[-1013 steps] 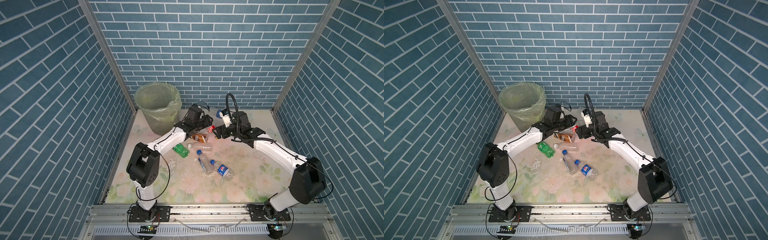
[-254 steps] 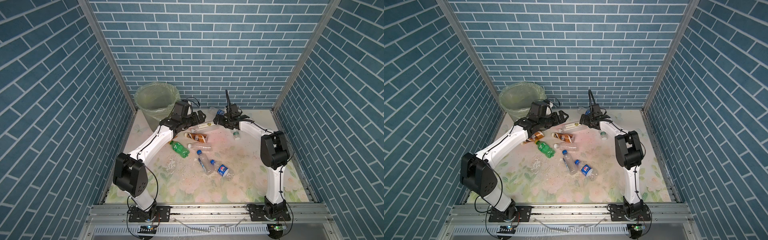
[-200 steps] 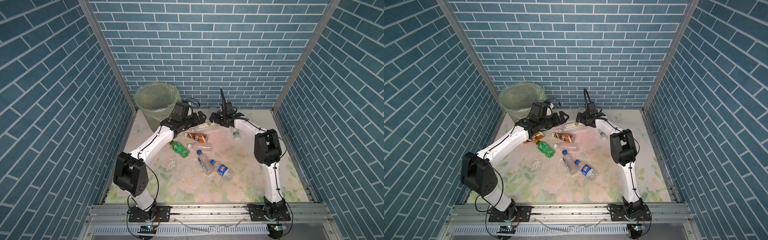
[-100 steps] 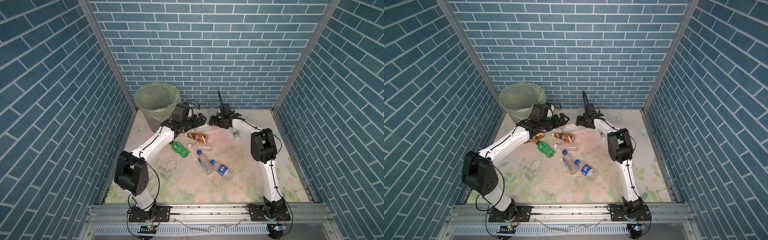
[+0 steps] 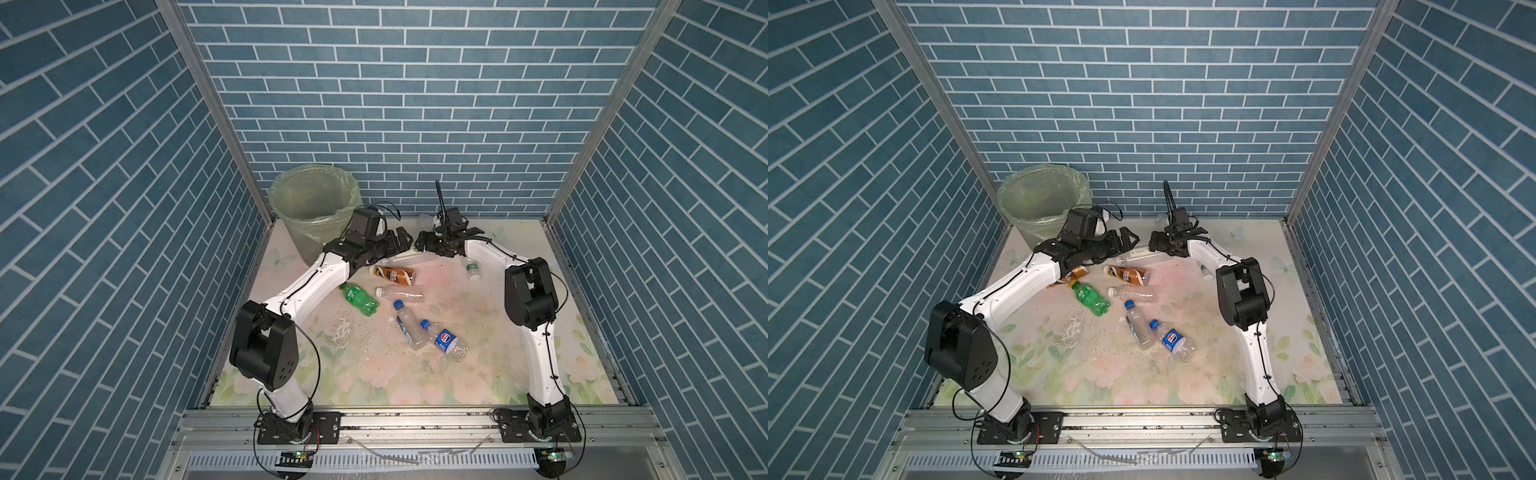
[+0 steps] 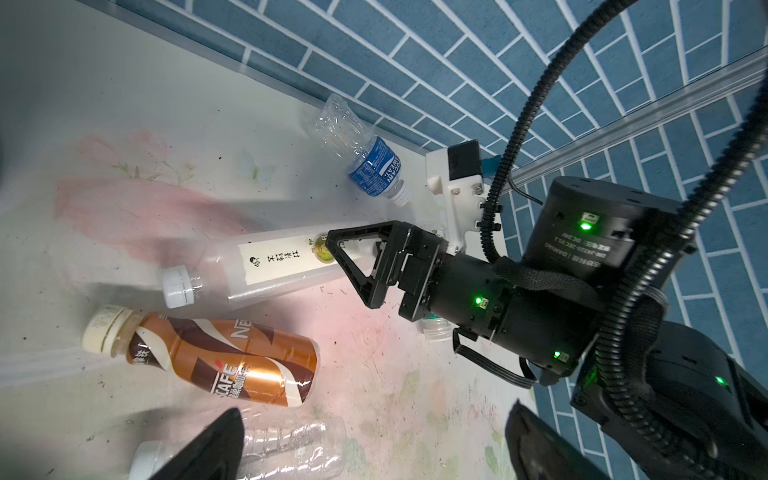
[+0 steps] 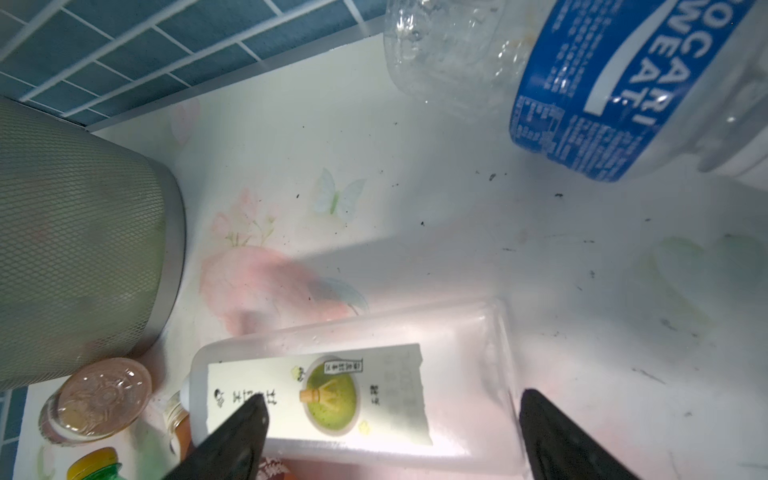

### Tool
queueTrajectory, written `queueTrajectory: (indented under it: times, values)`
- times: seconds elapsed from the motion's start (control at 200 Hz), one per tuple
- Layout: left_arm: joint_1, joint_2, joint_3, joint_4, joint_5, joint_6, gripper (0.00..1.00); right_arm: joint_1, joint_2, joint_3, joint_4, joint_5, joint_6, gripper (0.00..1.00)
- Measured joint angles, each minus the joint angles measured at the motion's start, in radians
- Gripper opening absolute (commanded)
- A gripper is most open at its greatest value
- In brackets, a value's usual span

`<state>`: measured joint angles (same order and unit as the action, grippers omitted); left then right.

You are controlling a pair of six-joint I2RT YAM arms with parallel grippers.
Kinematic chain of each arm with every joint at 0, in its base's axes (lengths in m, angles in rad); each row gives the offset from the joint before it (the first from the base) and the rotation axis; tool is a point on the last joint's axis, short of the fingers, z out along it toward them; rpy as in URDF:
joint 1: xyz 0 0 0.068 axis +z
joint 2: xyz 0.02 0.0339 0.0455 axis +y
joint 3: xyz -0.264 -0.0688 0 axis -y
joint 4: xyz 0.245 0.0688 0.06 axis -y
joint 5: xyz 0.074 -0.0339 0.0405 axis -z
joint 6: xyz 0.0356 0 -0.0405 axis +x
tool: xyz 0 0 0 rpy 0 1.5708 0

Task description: Throw the plastic bottles in the bin

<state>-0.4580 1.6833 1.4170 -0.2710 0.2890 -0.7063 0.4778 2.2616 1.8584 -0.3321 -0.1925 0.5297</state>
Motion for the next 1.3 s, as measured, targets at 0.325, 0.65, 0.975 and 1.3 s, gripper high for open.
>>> queueTrajectory:
  times: [0.325, 0.65, 0.975, 1.3]
  values:
    - [0.000, 0.000, -0.010, -0.002, 0.000, 0.000, 0.99, 0.014, -0.074, -0.079, 0.053, -0.014, 0.021, 0.93]
    - [0.000, 0.000, -0.010, -0.003, -0.007, 0.003, 0.99, 0.033, -0.127, -0.151, 0.056, -0.013, 0.011, 0.93]
    - [-0.001, 0.000, -0.028, -0.008, -0.008, 0.003, 0.99, -0.011, -0.107, -0.073, -0.005, -0.003, -0.015, 0.94]
    - [-0.001, -0.002, -0.036, -0.013, -0.019, 0.008, 0.99, -0.028, -0.002, -0.036, -0.005, -0.029, -0.014, 0.94]
